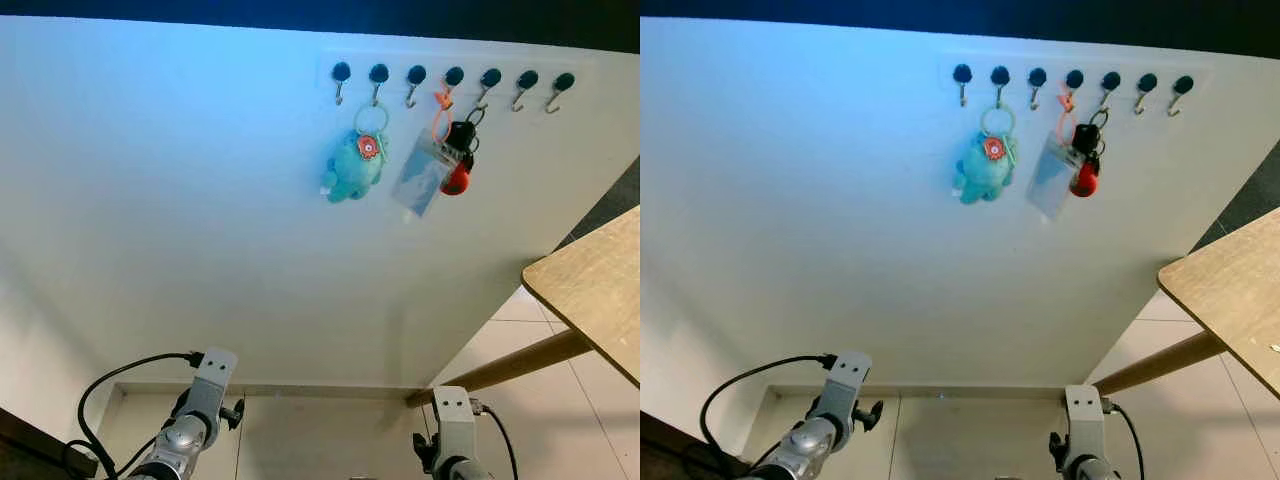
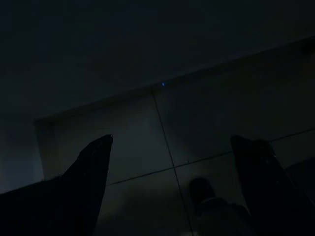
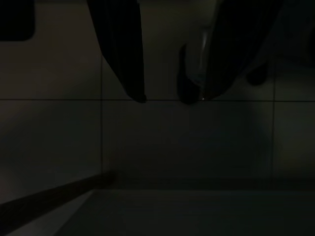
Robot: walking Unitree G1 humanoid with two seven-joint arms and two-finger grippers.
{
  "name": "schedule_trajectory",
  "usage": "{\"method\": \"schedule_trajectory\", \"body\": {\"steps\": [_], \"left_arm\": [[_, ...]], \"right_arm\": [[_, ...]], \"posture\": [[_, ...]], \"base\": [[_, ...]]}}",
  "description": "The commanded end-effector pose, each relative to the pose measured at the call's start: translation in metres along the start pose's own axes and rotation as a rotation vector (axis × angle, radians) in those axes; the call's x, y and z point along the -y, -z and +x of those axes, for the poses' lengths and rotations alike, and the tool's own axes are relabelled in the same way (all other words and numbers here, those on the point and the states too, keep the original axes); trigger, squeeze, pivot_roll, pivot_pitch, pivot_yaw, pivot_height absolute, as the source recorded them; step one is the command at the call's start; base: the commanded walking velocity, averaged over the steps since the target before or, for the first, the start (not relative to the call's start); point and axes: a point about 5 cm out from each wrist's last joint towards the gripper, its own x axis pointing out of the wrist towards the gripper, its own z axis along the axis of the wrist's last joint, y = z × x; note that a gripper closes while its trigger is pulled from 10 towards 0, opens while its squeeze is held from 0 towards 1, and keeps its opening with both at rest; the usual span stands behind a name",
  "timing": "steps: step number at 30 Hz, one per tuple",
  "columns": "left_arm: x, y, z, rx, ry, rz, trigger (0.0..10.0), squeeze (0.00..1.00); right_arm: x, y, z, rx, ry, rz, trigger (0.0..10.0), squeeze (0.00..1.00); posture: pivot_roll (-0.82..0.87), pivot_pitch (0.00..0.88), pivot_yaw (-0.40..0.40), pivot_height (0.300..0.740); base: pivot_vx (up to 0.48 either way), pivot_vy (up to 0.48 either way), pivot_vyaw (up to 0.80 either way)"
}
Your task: Hang keys on a hook
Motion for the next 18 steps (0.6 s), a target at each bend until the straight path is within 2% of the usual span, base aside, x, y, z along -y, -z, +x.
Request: {"method": "schedule_trajectory", "body": {"steps": [1,7,12,18], "left_arm": [[0.009,-0.004,0.002,0.002,0.027,0.013,10.0,0.00],[0.011,-0.004,0.002,0.000,0.040,0.037,10.0,0.00],[0.008,-0.001,0.001,-0.004,0.020,0.011,10.0,0.00],[0.000,0.009,-0.002,-0.042,-0.013,0.003,10.0,0.00]], "right_arm": [[0.008,-0.003,0.000,0.006,0.032,0.020,10.0,0.00],[0.013,-0.011,0.001,0.033,0.046,0.034,10.0,0.00],[0.014,-0.008,0.000,0.020,0.041,0.011,10.0,0.00],[0.004,-0.004,0.001,0.000,0.010,-0.007,10.0,0.00]], "posture": [[0.01,0.008,-0.020,0.740],[0.02,0.015,-0.020,0.740],[0.03,0.003,-0.027,0.740],[0.03,0.006,-0.025,0.740]], "base": [[0.000,0.000,0.00],[0.000,0.000,0.00],[0.000,0.000,0.00],[0.000,0.000,0.00]]}}
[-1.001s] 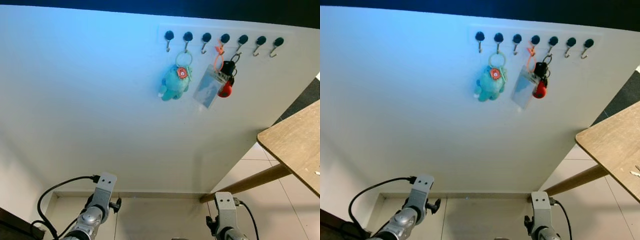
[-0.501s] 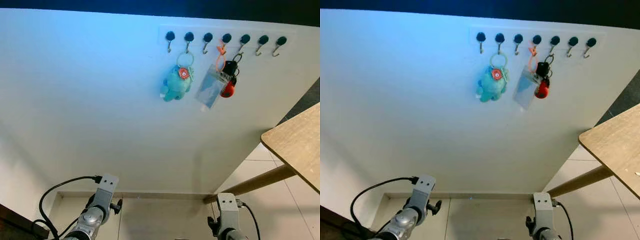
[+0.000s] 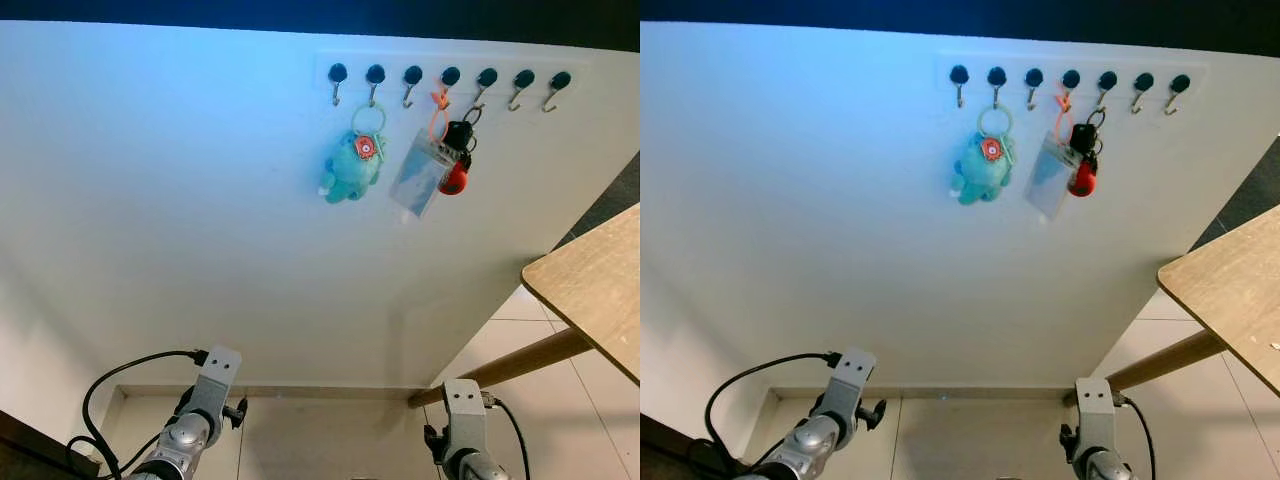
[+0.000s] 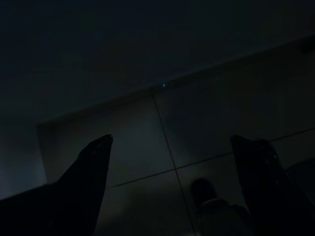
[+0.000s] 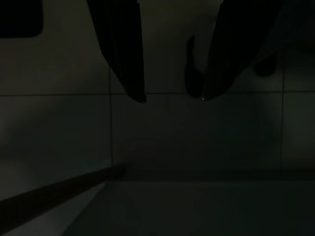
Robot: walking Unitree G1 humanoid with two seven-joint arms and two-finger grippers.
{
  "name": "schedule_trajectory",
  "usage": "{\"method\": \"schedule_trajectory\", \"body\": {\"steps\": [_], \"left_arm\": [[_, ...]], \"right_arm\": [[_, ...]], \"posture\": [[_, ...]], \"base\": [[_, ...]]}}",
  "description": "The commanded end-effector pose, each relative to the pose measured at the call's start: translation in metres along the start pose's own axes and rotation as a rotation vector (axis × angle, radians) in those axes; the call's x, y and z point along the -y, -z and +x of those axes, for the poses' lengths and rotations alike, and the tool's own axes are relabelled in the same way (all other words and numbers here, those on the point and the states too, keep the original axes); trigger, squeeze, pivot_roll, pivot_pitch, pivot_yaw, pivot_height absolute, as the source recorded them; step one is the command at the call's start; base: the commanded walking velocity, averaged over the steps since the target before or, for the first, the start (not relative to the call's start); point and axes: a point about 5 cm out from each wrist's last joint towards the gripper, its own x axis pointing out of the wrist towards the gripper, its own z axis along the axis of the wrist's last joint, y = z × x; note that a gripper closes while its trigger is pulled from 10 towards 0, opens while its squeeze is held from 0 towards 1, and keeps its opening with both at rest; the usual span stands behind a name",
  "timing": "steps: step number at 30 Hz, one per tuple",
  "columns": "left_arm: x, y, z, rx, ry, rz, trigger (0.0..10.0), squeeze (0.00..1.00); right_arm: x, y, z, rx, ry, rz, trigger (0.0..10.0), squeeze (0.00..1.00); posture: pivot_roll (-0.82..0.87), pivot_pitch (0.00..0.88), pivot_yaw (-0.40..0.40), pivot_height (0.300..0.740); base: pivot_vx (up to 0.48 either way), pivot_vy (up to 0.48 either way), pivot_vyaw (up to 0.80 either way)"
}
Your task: Hang keys on a hook
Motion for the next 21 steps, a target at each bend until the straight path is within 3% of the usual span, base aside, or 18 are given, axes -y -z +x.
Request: {"method": "schedule_trajectory", "body": {"steps": [1,2,10,15,21], "left_arm": [[0.002,0.008,-0.002,-0.036,-0.003,-0.004,10.0,0.00],[0.001,0.008,-0.002,-0.027,-0.003,-0.016,10.0,0.00],[-0.003,0.007,-0.002,-0.027,-0.009,-0.021,10.0,0.00],[-0.007,0.002,-0.001,-0.011,-0.022,-0.034,10.0,0.00],[-0.010,0.005,-0.002,-0.030,-0.021,-0.005,10.0,0.00]], "right_arm": [[-0.003,0.005,-0.001,-0.020,-0.007,0.004,10.0,0.00],[-0.006,0.006,-0.001,-0.022,-0.009,0.046,10.0,0.00],[-0.012,0.017,-0.004,-0.053,-0.027,0.032,10.0,0.00],[-0.017,0.019,-0.004,-0.068,-0.043,0.009,10.0,0.00],[-0.019,0.017,-0.003,-0.037,-0.021,0.065,10.0,0.00]], "posture": [[0.03,0.006,-0.025,0.740],[0.03,0.010,-0.027,0.740],[0.06,0.007,-0.040,0.740],[0.07,0.007,-0.022,0.740],[0.00,0.015,0.023,0.740]], "base": [[0.000,0.000,0.00],[0.000,0.000,0.00],[0.000,0.000,0.00],[0.000,0.000,0.00],[0.000,0.000,0.00]]}}
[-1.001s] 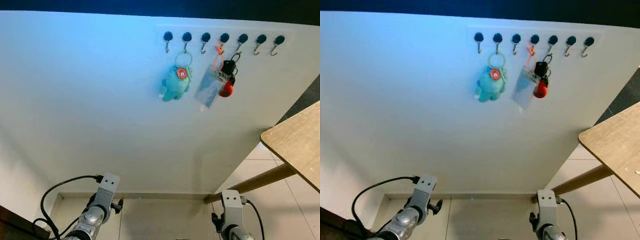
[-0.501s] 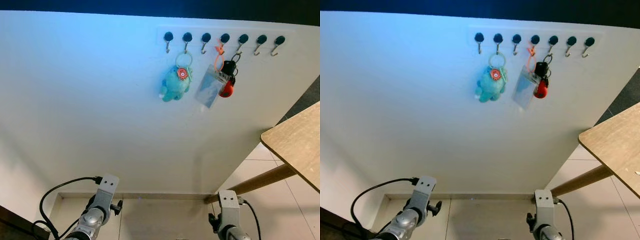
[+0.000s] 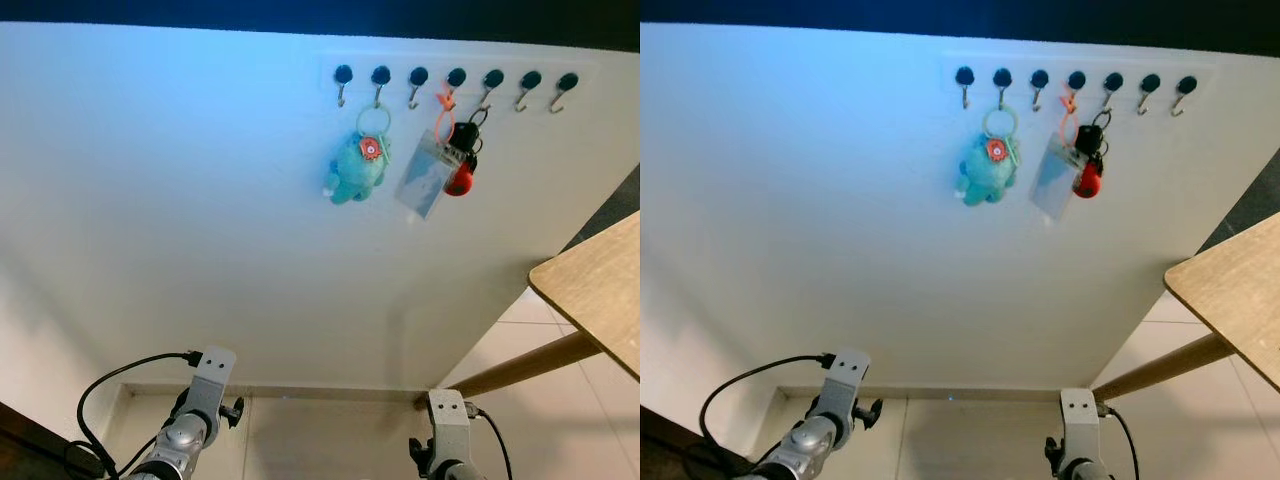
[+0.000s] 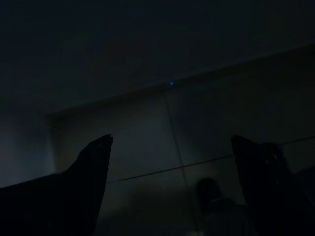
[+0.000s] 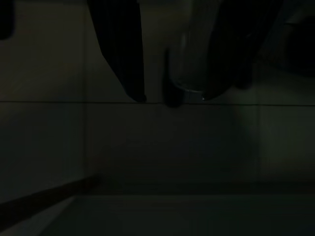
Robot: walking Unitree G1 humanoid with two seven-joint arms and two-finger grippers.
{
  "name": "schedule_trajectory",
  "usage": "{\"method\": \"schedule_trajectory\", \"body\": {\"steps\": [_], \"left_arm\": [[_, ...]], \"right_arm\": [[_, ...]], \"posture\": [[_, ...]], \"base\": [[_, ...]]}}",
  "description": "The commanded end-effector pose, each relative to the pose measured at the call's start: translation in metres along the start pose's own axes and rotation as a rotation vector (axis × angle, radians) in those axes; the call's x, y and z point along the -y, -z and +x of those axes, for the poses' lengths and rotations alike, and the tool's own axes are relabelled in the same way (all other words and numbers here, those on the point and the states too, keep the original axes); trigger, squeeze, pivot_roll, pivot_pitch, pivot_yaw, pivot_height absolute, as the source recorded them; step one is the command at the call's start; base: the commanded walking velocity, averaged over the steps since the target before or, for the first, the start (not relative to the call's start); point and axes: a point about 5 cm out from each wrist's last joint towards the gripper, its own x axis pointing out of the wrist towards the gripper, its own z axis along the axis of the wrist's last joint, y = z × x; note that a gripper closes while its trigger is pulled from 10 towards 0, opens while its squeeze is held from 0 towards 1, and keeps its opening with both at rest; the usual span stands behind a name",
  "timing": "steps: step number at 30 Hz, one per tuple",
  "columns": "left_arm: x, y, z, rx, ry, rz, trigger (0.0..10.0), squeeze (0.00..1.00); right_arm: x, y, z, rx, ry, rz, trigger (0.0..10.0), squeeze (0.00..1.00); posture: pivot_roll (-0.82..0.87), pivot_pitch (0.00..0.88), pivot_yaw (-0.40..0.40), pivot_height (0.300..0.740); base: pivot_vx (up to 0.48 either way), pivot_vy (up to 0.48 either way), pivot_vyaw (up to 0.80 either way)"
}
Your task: Hang keys on a hook
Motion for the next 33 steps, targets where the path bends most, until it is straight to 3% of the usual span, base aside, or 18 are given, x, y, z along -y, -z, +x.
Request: {"method": "schedule_trajectory", "body": {"steps": [1,8,16,24,33], "left_arm": [[-0.004,0.006,-0.001,-0.033,0.006,0.031,10.0,0.00],[0.003,-0.003,0.001,-0.010,0.024,0.037,10.0,0.00],[0.007,0.001,0.001,-0.015,0.026,0.025,10.0,0.00],[0.014,0.013,-0.003,-0.028,0.020,-0.015,10.0,0.00],[0.014,0.011,-0.003,0.010,0.016,-0.037,10.0,0.00]], "right_arm": [[0.004,0.002,-0.002,0.009,0.020,0.027,10.0,0.00],[0.013,0.013,-0.006,-0.017,0.023,0.002,10.0,0.00],[0.017,0.005,-0.004,-0.002,0.018,-0.023,10.0,0.00],[0.017,-0.019,0.001,0.064,-0.008,-0.081,10.0,0.00],[0.012,-0.013,0.001,0.040,-0.010,-0.085,10.0,0.00]], "posture": [[0.00,0.016,0.019,0.740],[0.02,0.002,0.007,0.740],[0.02,0.003,-0.031,0.740],[0.03,0.005,-0.071,0.740],[0.03,0.005,-0.050,0.740]], "base": [[0.000,0.000,0.00],[0.000,0.000,0.00],[0.000,0.000,0.00],[0.000,0.000,0.00],[0.000,0.000,0.00]]}}
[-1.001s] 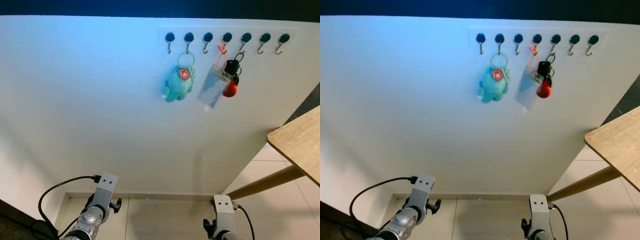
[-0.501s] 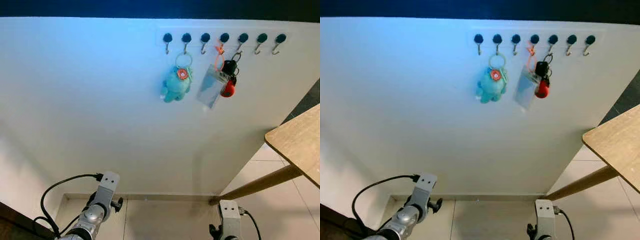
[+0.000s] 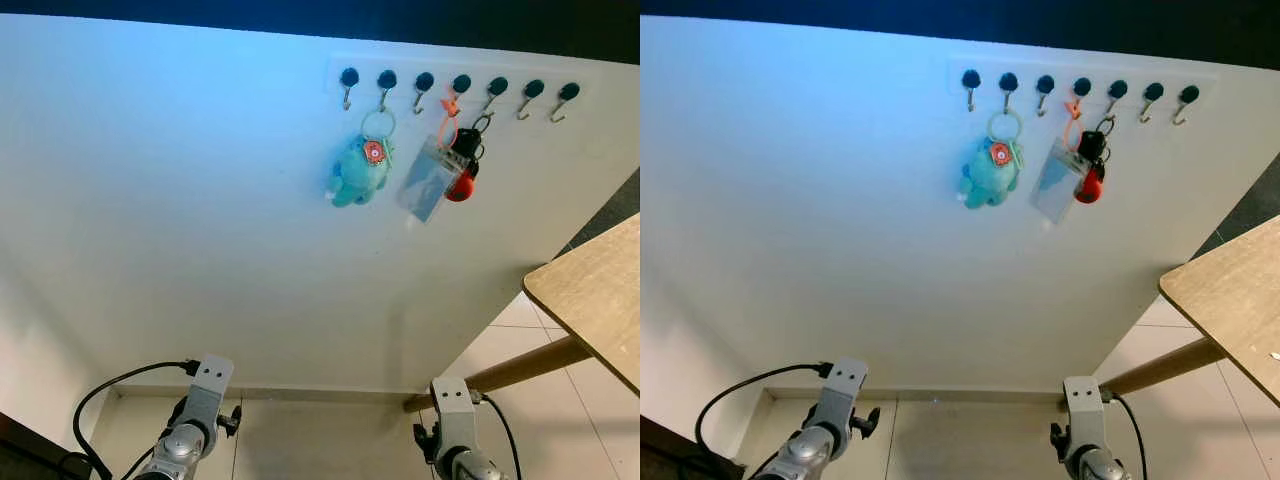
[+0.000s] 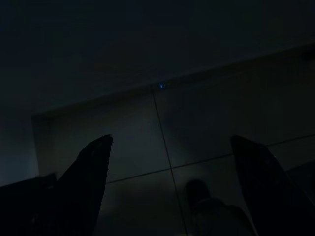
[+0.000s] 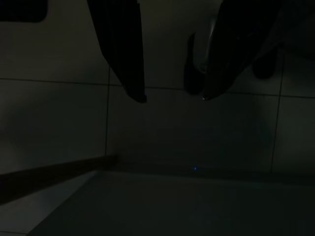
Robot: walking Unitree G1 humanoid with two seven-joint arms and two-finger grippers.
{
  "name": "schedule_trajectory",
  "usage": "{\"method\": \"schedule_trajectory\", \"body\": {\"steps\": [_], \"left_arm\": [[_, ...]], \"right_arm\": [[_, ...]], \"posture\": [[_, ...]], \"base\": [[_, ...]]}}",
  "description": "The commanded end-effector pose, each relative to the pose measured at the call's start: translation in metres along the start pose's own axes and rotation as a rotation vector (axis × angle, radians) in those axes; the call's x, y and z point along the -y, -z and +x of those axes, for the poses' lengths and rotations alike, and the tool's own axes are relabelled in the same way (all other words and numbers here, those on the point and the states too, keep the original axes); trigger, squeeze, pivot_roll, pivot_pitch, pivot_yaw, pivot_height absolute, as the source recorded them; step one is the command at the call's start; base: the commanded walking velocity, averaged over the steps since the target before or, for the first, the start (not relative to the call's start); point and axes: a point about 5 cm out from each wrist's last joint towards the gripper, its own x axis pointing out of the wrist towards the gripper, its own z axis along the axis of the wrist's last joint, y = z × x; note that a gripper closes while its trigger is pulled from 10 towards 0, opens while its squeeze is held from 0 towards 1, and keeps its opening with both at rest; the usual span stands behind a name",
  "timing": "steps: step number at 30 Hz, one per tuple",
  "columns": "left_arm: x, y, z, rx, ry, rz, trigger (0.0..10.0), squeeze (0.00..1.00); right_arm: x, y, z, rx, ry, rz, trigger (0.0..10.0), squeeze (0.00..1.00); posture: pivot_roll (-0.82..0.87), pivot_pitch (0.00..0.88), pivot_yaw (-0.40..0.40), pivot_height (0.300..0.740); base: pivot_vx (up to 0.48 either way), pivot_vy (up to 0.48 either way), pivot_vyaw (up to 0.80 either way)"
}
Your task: Hang keys on a hook
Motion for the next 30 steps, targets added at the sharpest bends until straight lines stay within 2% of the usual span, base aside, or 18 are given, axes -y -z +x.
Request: {"method": "schedule_trajectory", "body": {"steps": [1,5,9,13,30], "left_arm": [[0.007,0.001,0.000,0.006,0.021,-0.015,10.0,0.00],[0.011,-0.003,0.001,0.020,0.061,0.022,10.0,0.00],[0.007,-0.005,0.001,0.028,0.042,-0.009,10.0,0.00],[0.007,-0.006,0.001,0.037,0.048,0.005,10.0,0.00],[0.002,-0.004,-0.001,0.053,0.019,-0.012,10.0,0.00]], "right_arm": [[0.000,0.007,-0.002,-0.020,0.002,0.000,10.0,0.00],[0.002,0.014,-0.005,-0.027,0.020,0.042,10.0,0.00],[0.000,0.023,-0.008,-0.057,0.004,0.025,10.0,0.00],[-0.003,0.024,-0.008,-0.061,-0.004,0.043,10.0,0.00],[-0.011,0.014,-0.003,-0.047,-0.049,0.001,10.0,0.00]], "posture": [[0.03,0.006,-0.041,0.740],[0.04,0.009,-0.050,0.740],[0.05,0.013,-0.049,0.740],[0.05,0.014,-0.055,0.740],[0.08,0.024,-0.066,0.740]], "base": [[0.000,0.000,0.00],[0.000,0.000,0.00],[0.000,0.000,0.00],[0.000,0.000,-0.20],[0.000,0.000,-0.80]]}}
